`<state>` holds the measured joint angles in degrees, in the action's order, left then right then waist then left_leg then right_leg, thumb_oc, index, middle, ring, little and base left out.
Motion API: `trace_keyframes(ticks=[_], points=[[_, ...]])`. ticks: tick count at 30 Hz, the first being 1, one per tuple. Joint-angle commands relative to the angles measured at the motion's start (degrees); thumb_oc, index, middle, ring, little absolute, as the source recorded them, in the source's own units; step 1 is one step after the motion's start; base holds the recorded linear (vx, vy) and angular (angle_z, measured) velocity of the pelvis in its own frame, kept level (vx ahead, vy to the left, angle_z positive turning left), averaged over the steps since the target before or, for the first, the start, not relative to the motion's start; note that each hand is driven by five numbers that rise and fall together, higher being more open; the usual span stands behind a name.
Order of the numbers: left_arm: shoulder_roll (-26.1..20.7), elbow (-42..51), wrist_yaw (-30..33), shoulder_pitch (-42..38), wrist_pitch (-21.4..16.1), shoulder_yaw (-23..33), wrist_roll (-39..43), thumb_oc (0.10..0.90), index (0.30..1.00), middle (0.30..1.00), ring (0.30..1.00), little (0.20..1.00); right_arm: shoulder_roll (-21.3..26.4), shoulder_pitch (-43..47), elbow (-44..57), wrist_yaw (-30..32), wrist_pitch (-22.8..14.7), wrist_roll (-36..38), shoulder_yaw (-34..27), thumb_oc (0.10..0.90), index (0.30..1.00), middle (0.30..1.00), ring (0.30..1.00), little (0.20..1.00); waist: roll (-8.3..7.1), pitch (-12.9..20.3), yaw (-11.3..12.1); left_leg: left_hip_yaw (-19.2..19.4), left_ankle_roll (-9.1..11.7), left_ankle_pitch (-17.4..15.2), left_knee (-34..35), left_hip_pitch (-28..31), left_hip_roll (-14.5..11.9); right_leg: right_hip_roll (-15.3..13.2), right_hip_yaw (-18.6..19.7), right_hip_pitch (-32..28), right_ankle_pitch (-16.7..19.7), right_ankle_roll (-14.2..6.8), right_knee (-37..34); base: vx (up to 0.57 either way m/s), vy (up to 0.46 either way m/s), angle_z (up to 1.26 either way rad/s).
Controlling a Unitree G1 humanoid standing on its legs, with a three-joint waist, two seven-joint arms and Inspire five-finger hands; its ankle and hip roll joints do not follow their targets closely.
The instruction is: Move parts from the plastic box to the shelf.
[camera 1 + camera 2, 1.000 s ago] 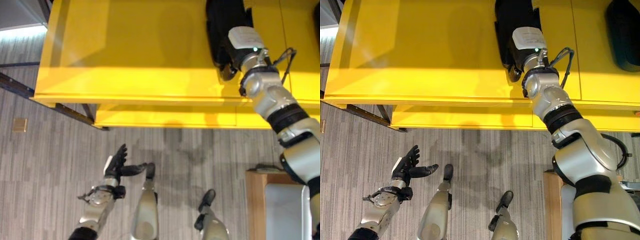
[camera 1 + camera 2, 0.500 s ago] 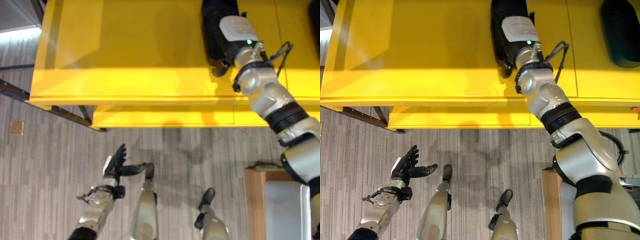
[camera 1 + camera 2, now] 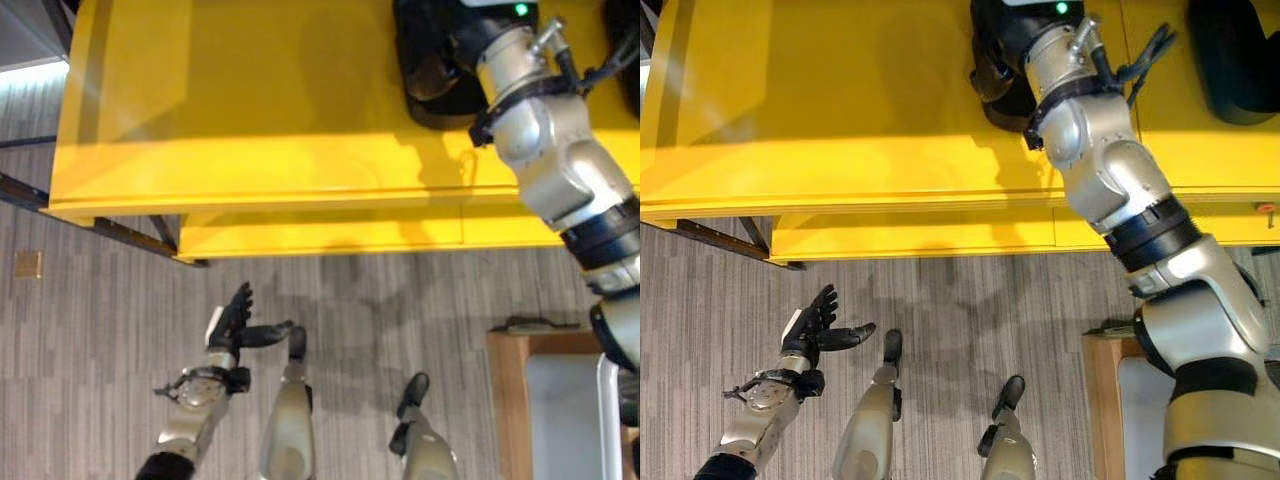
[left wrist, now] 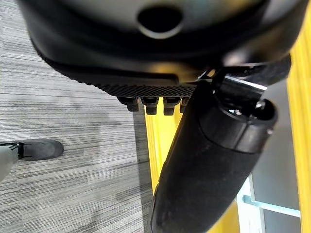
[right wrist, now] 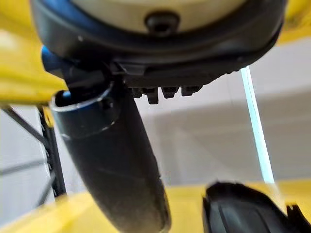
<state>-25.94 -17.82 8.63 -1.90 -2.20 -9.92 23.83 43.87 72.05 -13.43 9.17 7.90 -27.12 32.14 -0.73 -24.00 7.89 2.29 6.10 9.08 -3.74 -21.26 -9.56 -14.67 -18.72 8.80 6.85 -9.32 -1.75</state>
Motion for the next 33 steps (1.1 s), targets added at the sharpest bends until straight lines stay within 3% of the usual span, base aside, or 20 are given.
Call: trace_keyframes(ticks=[1,5,8,10,13,18,21,28,30,33], points=[[-1.39,3.53,1.53,0.57,-1.77,1.85,-3.63,0.900,1.000,1.000,1.000,1.000,3.46,0.42,5.77,5.43,-1.17,-5.03,-5.94,0.900,1.000,1.000,1.000,1.000,-0.76,3.24,-0.29,1.20,-2.94,-2.34,-1.51,1.80,1.98,1.69,2.10,4.11,-5.22,3.96,12.39,-0.01,-0.025,-0.08],[-0.88,3.60,1.47,1.28,-1.49,2.33,-4.53,0.900,1.000,1.000,1.000,1.000,2.90,-6.68,10.84,5.53,-2.13,-5.13,-10.72,0.900,1.000,1.000,1.000,1.000,-0.95,3.79,-0.80,1.42,-2.80,-2.17,-0.97,2.59,1.63,2.03,2.36,3.37,-5.04,3.98,11.43,0.00,-0.016,-0.04],[0.45,3.14,0.90,2.16,-0.68,2.98,-6.22,0.900,1.000,1.000,1.000,1.000,0.59,-20.71,17.41,4.94,-4.34,-3.68,-17.47,0.900,1.000,1.000,1.000,1.000,-1.49,5.31,-2.26,2.30,-2.26,-0.97,2.01,5.25,0.71,3.35,3.22,1.48,-4.21,3.91,8.43,0.00,-0.071,-0.05],[0.72,2.93,0.67,2.47,-0.47,3.09,-6.58,0.900,1.000,1.000,1.000,1.000,-0.24,-23.94,18.69,4.84,-4.66,-2.84,-19.12,0.900,1.000,1.000,1.000,1.000,-1.55,5.67,-2.63,2.46,-2.10,-0.62,2.89,5.99,0.41,3.66,3.35,0.83,-4.03,3.91,7.60,0.01,-0.043,-0.09],[2.62,1.85,0.14,3.23,-0.01,3.11,-7.47,0.900,1.000,1.000,1.000,1.000,-7.03,-38.06,22.01,5.66,-7.07,3.40,-24.42,0.900,1.000,1.000,1.000,1.000,-1.68,7.48,-4.58,4.05,-1.27,1.06,6.77,9.39,-0.87,5.10,4.21,-1.37,-2.82,3.68,4.28,0.03,-0.072,-0.18],[4.18,0.99,0.01,5.03,0.04,3.63,-8.67,0.900,1.000,1.000,1.000,1.000,-11.17,-49.55,25.60,4.94,-9.53,5.53,-27.43,0.900,1.000,1.000,1.000,1.000,-1.86,10.17,-6.65,6.46,0.12,2.22,8.74,11.77,-3.43,7.32,6.03,-3.26,-1.62,3.71,0.65,-0.01,-0.072,-0.25],[5.44,0.08,-0.21,5.98,-0.24,4.81,-10.01,0.900,1.000,1.000,1.000,1.000,-11.27,-58.02,28.76,4.39,-11.73,4.51,-30.64,0.900,1.000,1.000,1.000,1.000,-1.60,12.16,-8.35,8.07,1.94,3.69,8.74,12.89,-6.31,9.37,6.58,-4.39,-2.65,4.31,0.59,-0.02,-0.145,-0.31],[7.68,-0.83,-0.75,8.55,-0.47,5.92,-11.26,0.900,1.000,1.000,1.000,1.000,-10.35,-68.70,31.39,2.99,-13.99,3.33,-34.31,0.900,1.000,1.000,1.000,1.000,-0.42,13.81,-10.60,10.10,2.57,5.73,8.74,17.65,-10.73,13.69,8.01,-6.70,-7.41,7.38,4.13,-0.01,-0.150,-0.19],[7.98,-0.78,-0.59,8.75,-0.61,6.23,-11.29,0.900,1.000,1.000,1.000,1.000,-10.21,-69.52,31.49,3.00,-14.24,3.49,-34.68,0.900,1.000,1.000,1.000,1.000,-0.36,13.70,-10.36,10.02,2.04,6.44,8.74,18.49,-10.84,14.28,8.96,-6.79,-7.57,7.89,4.37,-0.02,-0.137,-0.34],[9.13,-1.02,-0.39,9.40,-0.95,7.00,-10.80,0.900,1.000,1.000,1.000,1.000,-9.10,-71.80,29.99,2.56,-15.25,4.80,-35.47,0.900,1.000,1.000,1.000,1.000,-1.56,11.96,-9.16,0.47,-0.23,5.81,-0.07,15.18,-5.97,14.22,11.81,-8.18,-7.06,9.27,3.77,-0.06,-0.121,-0.43]])
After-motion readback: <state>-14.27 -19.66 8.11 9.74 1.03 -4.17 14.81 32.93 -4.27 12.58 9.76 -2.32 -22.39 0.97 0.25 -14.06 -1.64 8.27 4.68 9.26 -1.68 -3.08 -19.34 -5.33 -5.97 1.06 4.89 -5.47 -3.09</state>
